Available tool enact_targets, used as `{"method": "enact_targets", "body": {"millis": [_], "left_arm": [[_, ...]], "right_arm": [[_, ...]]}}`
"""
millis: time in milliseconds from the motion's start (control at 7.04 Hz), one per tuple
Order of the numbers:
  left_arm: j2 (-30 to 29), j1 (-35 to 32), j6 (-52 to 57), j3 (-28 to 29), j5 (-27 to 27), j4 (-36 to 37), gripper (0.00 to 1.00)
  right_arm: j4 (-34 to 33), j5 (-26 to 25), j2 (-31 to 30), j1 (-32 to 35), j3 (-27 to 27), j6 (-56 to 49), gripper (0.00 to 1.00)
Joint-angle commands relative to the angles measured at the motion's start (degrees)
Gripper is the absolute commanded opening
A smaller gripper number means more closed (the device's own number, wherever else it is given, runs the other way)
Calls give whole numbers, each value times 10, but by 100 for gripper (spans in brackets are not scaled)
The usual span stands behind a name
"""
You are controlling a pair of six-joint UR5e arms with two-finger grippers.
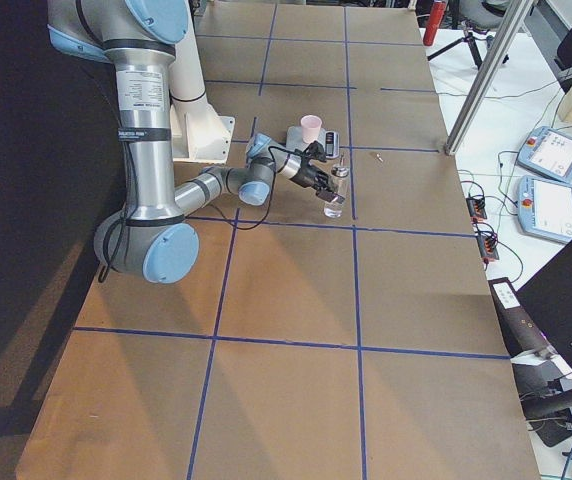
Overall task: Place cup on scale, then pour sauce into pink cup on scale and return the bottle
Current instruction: 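Lift the bottle with the right gripper and carry it toward the cup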
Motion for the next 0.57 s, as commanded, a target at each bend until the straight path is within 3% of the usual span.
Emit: {"method": "enact_targets", "body": {"millis": [0, 426], "left_arm": [[46, -33, 150, 12, 0, -13, 100], [139, -66, 217, 77, 0, -91, 100]], "right_arm": [[-4, 11, 36, 13, 26, -66, 0], [-59, -4, 91, 18, 32, -229, 0]]}}
